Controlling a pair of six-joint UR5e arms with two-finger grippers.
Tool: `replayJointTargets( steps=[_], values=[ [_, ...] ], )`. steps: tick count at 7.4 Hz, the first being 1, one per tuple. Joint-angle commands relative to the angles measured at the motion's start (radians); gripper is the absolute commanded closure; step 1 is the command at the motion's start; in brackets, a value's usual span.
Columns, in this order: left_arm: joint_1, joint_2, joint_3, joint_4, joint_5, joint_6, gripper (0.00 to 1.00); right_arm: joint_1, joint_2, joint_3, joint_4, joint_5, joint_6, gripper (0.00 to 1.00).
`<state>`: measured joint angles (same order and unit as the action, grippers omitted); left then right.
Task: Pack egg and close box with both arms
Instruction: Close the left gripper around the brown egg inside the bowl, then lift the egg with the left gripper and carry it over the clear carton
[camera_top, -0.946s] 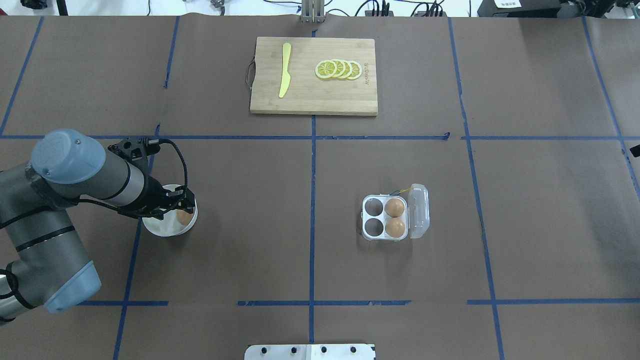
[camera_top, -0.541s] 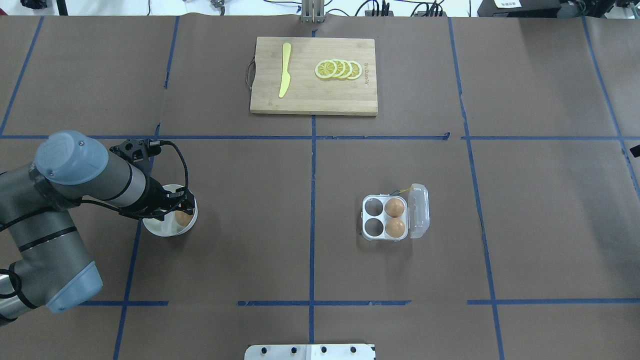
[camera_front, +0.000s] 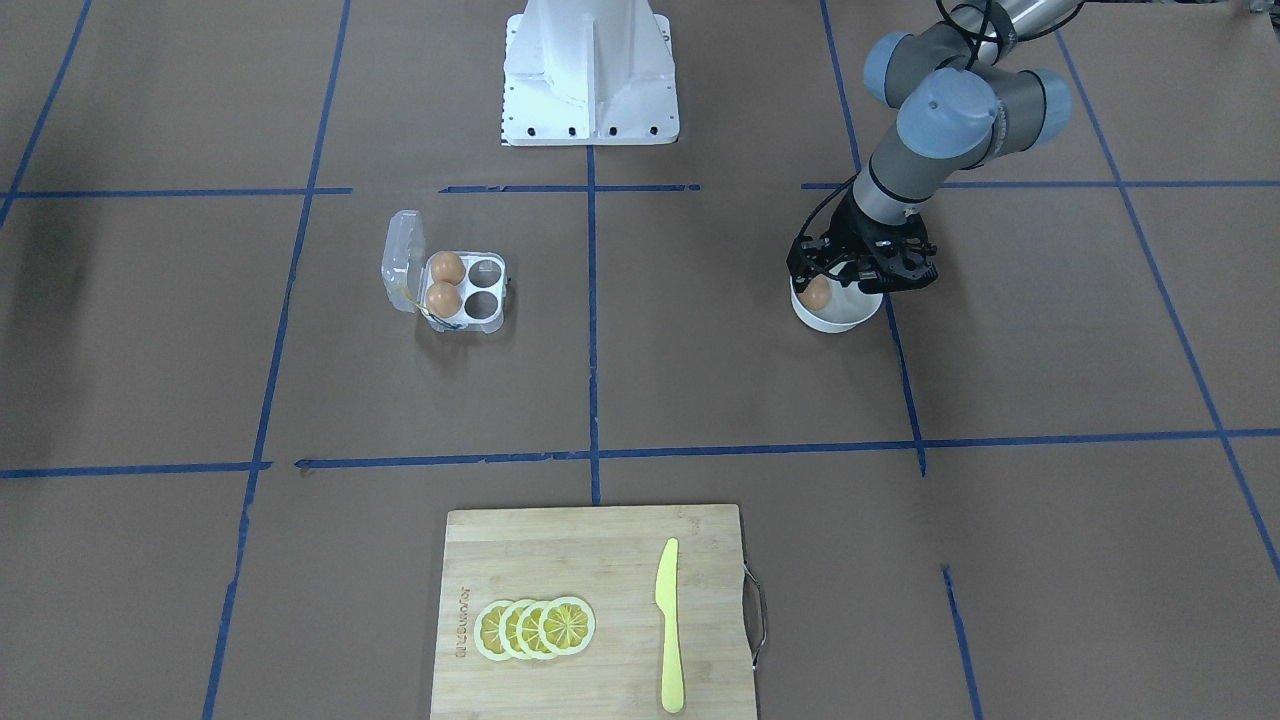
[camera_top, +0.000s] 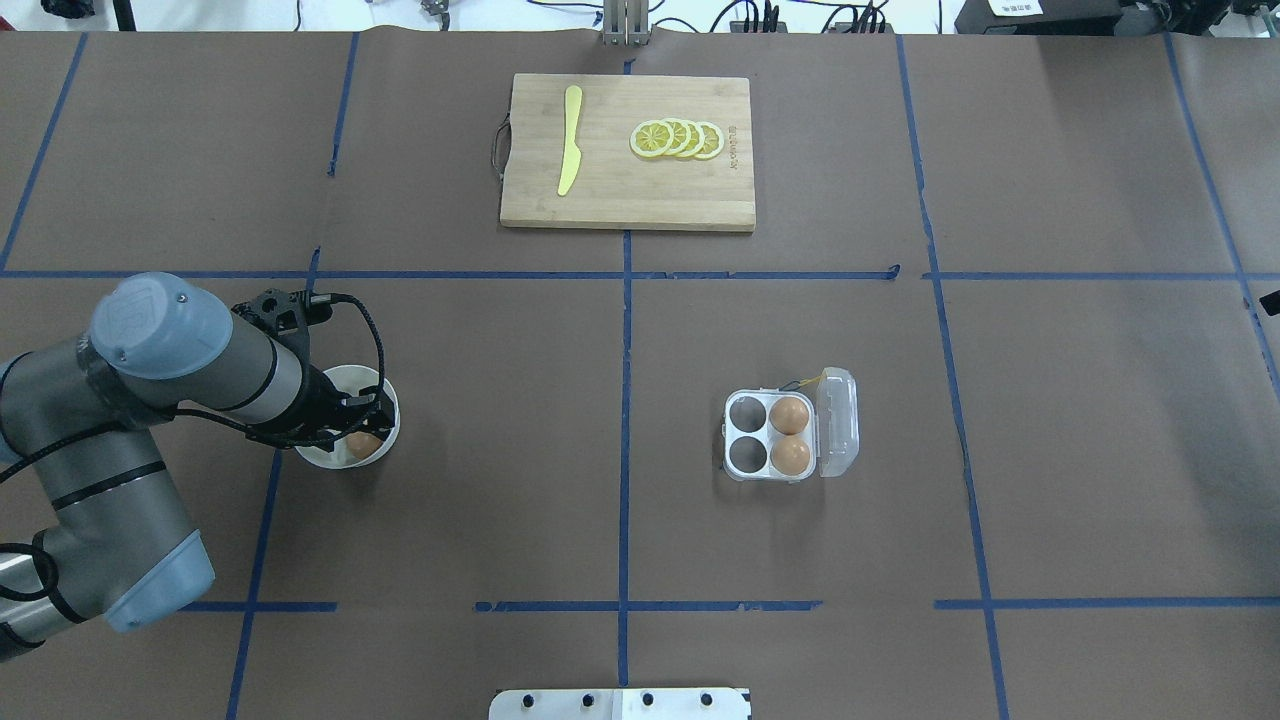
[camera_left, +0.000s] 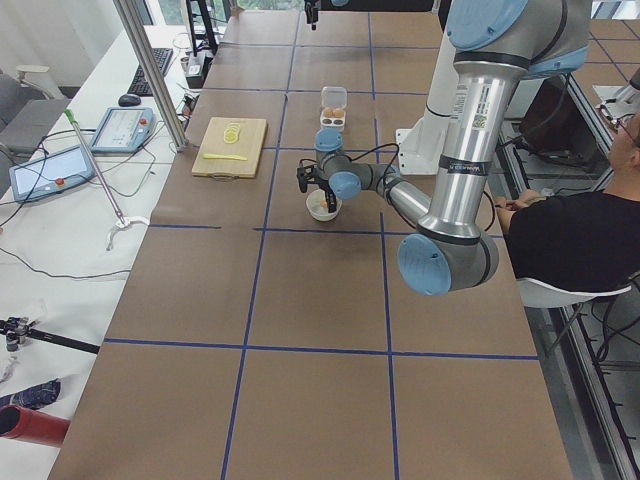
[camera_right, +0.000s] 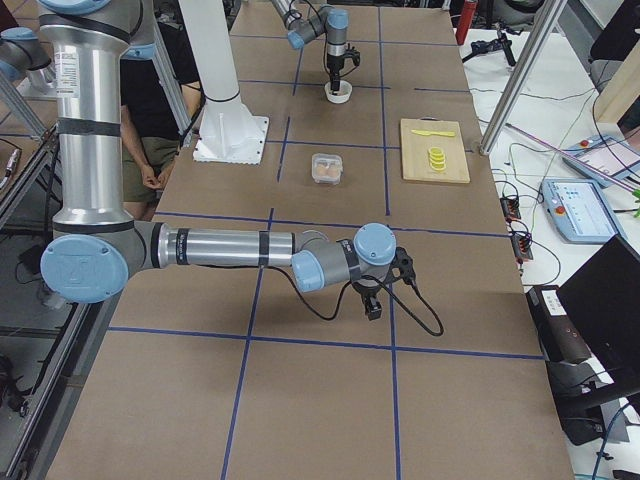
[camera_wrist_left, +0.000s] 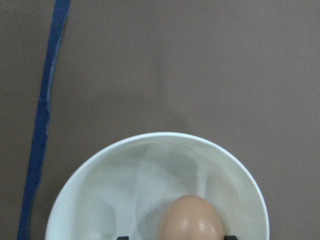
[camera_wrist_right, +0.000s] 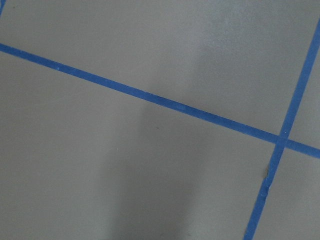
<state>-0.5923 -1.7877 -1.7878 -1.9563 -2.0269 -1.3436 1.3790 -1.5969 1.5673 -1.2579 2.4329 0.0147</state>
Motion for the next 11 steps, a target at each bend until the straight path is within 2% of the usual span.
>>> replayJointTargets(
  steps=[1,2,3,4,6,7,8,9,11],
  values=[
    [0.002,0.001,0.002,0.0,0.001,0.0,0.41,-0.001,0.002,-0.001,0.002,0.0,0.001,0.0],
    [0.002,0.001,0.001,0.002,0.001,0.0,0.63,-0.001,0.002,-0.001,0.002,0.0,0.001,0.0],
    [0.002,0.002,0.001,0.002,0.001,0.0,0.96,-0.001,0.002,-0.001,0.002,0.0,0.001,0.0],
    [0.0,0.004,-0.01,0.005,0.001,0.0,1.0,-0.001,0.002,-0.001,0.0,0.0,0.001,0.0],
    [-0.021,0.019,-0.088,0.017,0.001,-0.006,1.0,-0.001,0.003,-0.001,0.002,0.0,0.001,0.0],
    [-0.067,0.016,-0.164,0.124,0.001,-0.006,1.0,-0.001,0.003,0.0,0.002,0.0,0.001,0.0],
    [-0.069,-0.031,-0.189,0.211,0.001,-0.011,1.0,-0.001,0.003,0.003,0.002,0.002,0.002,0.0],
    [-0.063,-0.092,-0.173,0.227,0.001,-0.029,1.0,-0.001,0.003,0.004,0.002,0.002,0.001,0.0],
    [0.029,-0.317,-0.026,0.221,0.001,-0.213,1.0,-0.001,0.005,0.005,0.011,0.0,0.001,0.0]
  ],
)
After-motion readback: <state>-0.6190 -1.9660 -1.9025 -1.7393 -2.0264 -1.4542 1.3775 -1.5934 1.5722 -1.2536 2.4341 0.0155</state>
